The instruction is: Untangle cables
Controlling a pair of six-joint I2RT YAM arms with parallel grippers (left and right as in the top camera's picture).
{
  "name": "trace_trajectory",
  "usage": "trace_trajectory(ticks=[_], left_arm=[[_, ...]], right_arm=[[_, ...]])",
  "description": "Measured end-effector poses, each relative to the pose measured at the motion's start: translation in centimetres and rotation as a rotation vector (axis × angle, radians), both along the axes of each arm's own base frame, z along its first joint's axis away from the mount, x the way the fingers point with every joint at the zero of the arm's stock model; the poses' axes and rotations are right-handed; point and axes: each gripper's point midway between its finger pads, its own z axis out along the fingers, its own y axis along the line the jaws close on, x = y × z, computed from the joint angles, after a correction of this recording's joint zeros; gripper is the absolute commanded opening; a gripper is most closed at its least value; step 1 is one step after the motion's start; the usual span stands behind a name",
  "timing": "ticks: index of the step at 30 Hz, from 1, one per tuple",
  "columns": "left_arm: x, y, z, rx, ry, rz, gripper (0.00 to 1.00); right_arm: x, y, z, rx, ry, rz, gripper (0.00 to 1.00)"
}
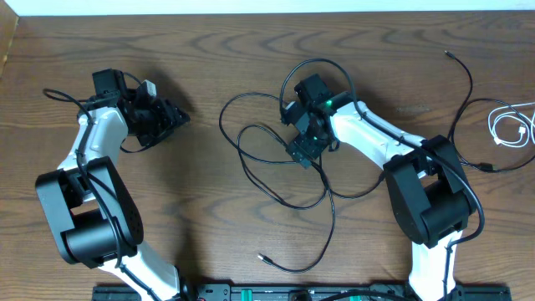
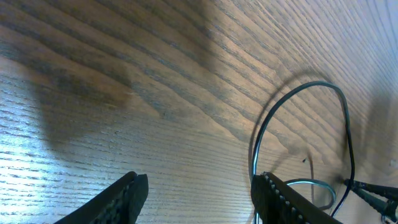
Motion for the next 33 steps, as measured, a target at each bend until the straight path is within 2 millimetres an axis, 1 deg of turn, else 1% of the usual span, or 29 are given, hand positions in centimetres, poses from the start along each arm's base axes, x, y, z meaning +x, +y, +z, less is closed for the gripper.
trace_trajectory(ticks=[6,7,10,13,15,17,19,21,22,23,24,30,32,33], left_arm=[[0.00,0.00,0.00,0.000,0.000,0.000,0.59],[0.00,0.00,0.00,0.000,0.000,0.000,0.59],[-0.01,0.00,0.00,0.000,0.000,0.000,0.59],[-0.01,0.00,0.00,0.000,0.000,0.000,0.60],[-0.01,0.00,0.00,0.000,0.000,0.000,0.60],[-0.01,0.00,0.00,0.000,0.000,0.000,0.60],[-0.01,0.00,0.00,0.000,0.000,0.000,0.60],[-0.01,0.00,0.00,0.000,0.001,0.000,0.59],[-0.01,0.00,0.00,0.000,0.000,0.000,0.60],[-0.01,0.00,0.00,0.000,0.000,0.000,0.59],[-0.01,0.00,0.00,0.000,0.000,0.000,0.59],[-0.01,0.00,0.00,0.000,0.000,0.000,0.60],[-0.01,0.00,0.00,0.000,0.000,0.000,0.60],[-0.01,0.00,0.00,0.000,0.000,0.000,0.59]], right_arm=[[-0.99,-0.21,0.13,0.013,0.040,0.085,0.99],[-1.01,-0.25,0.17,0.020,0.045,0.091,0.98],[-1.03,-0.31,0.21,0.029,0.048,0.106,0.89],[-0.97,-0.54,0.00,0.001,0.036,0.122,0.88],[-0.89,-0.67,-0.17,-0.019,0.027,0.133,0.80],[-0.76,-0.67,-0.31,-0.033,0.015,0.144,0.68],[-0.51,-0.82,-0.42,-0.044,0.006,0.145,0.49],[-0.35,-0.89,-0.44,-0.051,-0.002,0.151,0.24],[-0.37,-0.90,-0.50,-0.051,-0.001,0.153,0.14],[-0.37,-0.87,-0.51,-0.051,0.000,0.150,0.06],[-0.36,-0.85,-0.54,-0.050,-0.001,0.155,0.01],[-0.28,-0.67,-0.51,-0.040,-0.001,0.148,0.01],[-0.28,-0.67,-0.51,-0.040,0.000,0.143,0.06],[-0.28,-0.68,-0.52,-0.040,0.001,0.141,0.01]])
